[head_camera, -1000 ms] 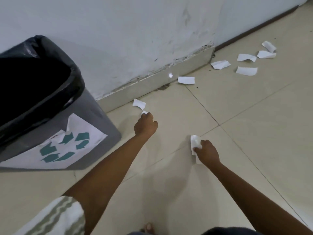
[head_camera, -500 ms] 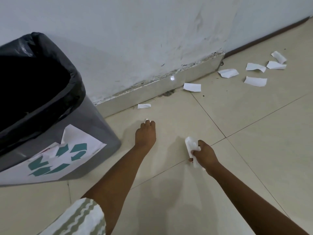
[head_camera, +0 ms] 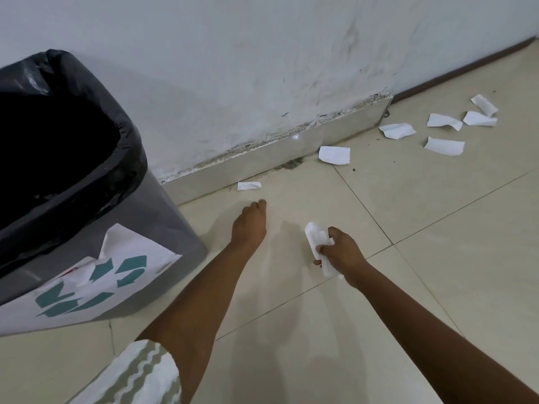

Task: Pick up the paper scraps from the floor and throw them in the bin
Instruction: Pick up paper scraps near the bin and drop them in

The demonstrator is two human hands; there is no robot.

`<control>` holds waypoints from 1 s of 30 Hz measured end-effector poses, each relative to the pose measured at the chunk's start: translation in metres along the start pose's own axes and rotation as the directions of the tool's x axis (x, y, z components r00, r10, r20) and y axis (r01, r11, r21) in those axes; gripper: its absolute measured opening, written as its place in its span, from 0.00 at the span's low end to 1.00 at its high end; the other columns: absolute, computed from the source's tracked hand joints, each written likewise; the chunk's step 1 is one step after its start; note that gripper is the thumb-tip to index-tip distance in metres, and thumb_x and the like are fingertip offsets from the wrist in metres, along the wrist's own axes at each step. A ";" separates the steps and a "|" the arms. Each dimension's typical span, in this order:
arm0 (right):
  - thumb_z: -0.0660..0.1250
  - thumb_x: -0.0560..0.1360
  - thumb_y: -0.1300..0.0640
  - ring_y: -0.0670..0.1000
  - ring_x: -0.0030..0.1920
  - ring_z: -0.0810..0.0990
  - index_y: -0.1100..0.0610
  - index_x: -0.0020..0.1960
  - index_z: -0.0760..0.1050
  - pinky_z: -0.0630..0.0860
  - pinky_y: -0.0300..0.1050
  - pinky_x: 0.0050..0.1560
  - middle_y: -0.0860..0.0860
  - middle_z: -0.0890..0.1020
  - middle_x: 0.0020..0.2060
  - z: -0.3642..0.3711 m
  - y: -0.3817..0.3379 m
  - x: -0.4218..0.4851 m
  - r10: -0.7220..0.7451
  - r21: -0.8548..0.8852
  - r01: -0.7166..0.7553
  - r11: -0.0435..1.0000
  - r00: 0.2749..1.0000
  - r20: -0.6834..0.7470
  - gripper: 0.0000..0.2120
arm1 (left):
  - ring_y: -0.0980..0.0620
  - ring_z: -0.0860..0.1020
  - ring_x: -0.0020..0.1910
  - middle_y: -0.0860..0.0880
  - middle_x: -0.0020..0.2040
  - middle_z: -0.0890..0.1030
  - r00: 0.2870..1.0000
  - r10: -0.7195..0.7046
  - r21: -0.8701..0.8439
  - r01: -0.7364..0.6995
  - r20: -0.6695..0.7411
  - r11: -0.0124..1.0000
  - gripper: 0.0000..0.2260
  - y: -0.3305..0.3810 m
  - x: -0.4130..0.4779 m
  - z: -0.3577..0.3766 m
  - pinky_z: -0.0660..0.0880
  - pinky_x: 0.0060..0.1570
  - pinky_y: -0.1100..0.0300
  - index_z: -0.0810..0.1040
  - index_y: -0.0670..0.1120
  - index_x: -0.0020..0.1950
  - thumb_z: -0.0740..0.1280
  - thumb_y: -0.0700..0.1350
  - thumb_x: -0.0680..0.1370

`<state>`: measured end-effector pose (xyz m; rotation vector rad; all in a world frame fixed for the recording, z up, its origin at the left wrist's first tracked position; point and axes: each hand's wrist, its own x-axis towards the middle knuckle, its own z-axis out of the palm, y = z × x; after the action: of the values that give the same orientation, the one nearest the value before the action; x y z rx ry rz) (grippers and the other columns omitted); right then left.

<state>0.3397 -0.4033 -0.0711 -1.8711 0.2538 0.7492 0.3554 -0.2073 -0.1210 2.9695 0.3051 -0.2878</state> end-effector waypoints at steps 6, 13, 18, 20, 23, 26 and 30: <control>0.60 0.74 0.69 0.53 0.32 0.77 0.66 0.57 0.70 0.76 0.35 0.27 0.55 0.77 0.42 -0.006 0.005 -0.006 0.022 0.025 -0.021 0.999 1.000 -0.008 0.12 | 0.41 0.76 0.59 0.41 0.65 0.73 0.986 -0.140 -0.140 0.152 0.092 0.978 0.24 -0.011 0.049 -0.025 0.74 0.54 0.50 0.62 0.45 0.72 0.56 0.35 0.76; 0.61 0.74 0.68 0.52 0.32 0.79 0.66 0.58 0.70 0.74 0.43 0.34 0.59 0.78 0.46 -0.013 0.013 -0.014 0.045 0.036 -0.043 0.998 0.998 -0.043 0.12 | 0.41 0.78 0.55 0.40 0.57 0.78 0.998 -0.046 0.019 0.045 0.053 0.999 0.14 -0.011 0.032 -0.021 0.75 0.49 0.52 0.74 0.41 0.59 0.57 0.33 0.76; 0.62 0.74 0.69 0.48 0.27 0.81 0.64 0.54 0.73 0.76 0.43 0.34 0.56 0.78 0.41 -0.017 -0.004 -0.022 0.009 0.139 -0.002 0.990 0.999 -0.046 0.10 | 0.41 0.79 0.53 0.44 0.57 0.81 0.990 -0.115 -0.347 0.138 0.085 0.928 0.09 0.013 -0.016 -0.046 0.73 0.42 0.56 0.75 0.40 0.49 0.57 0.34 0.75; 0.62 0.74 0.69 0.49 0.27 0.82 0.61 0.51 0.75 0.77 0.44 0.36 0.56 0.79 0.41 -0.018 -0.019 -0.028 -0.022 0.176 0.027 0.984 0.999 -0.031 0.08 | 0.40 0.79 0.49 0.41 0.53 0.82 0.987 -0.131 -0.442 0.158 0.091 0.883 0.10 0.024 -0.036 -0.065 0.65 0.33 0.58 0.69 0.43 0.35 0.57 0.36 0.76; 0.63 0.75 0.67 0.51 0.30 0.81 0.61 0.49 0.75 0.77 0.45 0.37 0.56 0.79 0.39 -0.019 -0.051 -0.045 -0.075 0.206 0.077 0.976 0.997 -0.021 0.05 | 0.39 0.76 0.45 0.37 0.48 0.80 0.991 -0.131 -0.501 0.125 0.025 0.857 0.15 0.036 -0.061 -0.107 0.62 0.36 0.59 0.63 0.45 0.32 0.57 0.42 0.79; 0.60 0.76 0.66 0.52 0.33 0.78 0.63 0.56 0.74 0.75 0.43 0.36 0.57 0.78 0.39 -0.022 -0.093 -0.070 -0.148 0.157 0.149 0.976 0.989 -0.018 0.09 | 0.42 0.72 0.40 0.46 0.34 0.74 0.987 -0.139 -0.548 0.073 -0.081 0.833 0.17 0.044 -0.083 -0.167 0.59 0.29 0.58 0.62 0.46 0.30 0.56 0.43 0.79; 0.58 0.77 0.67 0.51 0.33 0.77 0.56 0.55 0.68 0.74 0.40 0.29 0.57 0.76 0.49 -0.019 -0.165 -0.112 -0.323 0.143 0.318 0.937 0.946 0.012 0.10 | 0.47 0.68 0.36 0.52 0.29 0.65 0.945 -0.148 -0.565 -0.045 -0.291 0.824 0.19 0.046 -0.119 -0.266 0.52 0.31 0.54 0.60 0.47 0.29 0.57 0.47 0.80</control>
<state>0.3413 -0.3694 0.1264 -1.7091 -0.0243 0.5255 0.2973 -0.2313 0.1667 2.3974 0.4231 0.2579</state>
